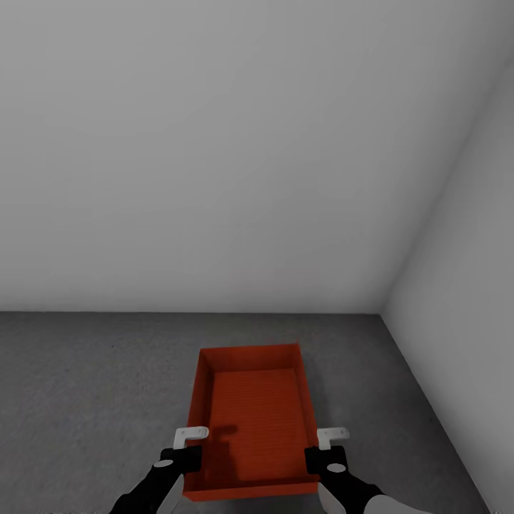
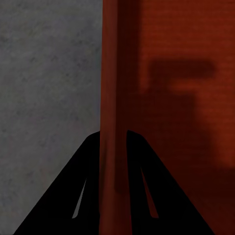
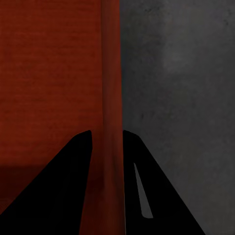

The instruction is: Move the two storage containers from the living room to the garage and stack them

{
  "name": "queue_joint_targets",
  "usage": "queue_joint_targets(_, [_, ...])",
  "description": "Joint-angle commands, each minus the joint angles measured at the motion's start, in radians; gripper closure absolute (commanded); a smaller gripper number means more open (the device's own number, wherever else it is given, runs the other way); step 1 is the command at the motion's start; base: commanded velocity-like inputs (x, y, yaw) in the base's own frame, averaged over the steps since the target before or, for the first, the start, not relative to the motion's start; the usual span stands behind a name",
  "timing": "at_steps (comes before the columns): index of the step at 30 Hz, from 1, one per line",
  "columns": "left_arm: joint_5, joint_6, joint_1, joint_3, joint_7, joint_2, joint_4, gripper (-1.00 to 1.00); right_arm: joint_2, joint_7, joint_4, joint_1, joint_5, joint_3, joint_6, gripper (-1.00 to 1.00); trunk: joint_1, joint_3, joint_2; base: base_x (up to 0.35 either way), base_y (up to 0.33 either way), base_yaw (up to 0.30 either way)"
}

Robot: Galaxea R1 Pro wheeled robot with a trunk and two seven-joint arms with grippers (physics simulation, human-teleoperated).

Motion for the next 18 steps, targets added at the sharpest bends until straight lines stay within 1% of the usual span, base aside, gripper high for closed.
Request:
queue_joint_targets(1, [0.006, 0.005, -0.001, -0.010, 0.005, 0.009, -0.006, 1.00, -0.005, -0.005, 0.008, 0.000, -0.024, 0.033, 0.001, 1.00, 0.000, -0.002, -0.001, 0.000, 0.000, 0.000])
queue_joint_targets(18, [0.006, 0.005, -0.001, -0.010, 0.005, 0.009, -0.006, 1.00, -0.005, -0.005, 0.008, 0.000, -0.024, 0.033, 0.001, 1.00, 0.000, -0.029, -0.001, 0.000, 0.000, 0.000])
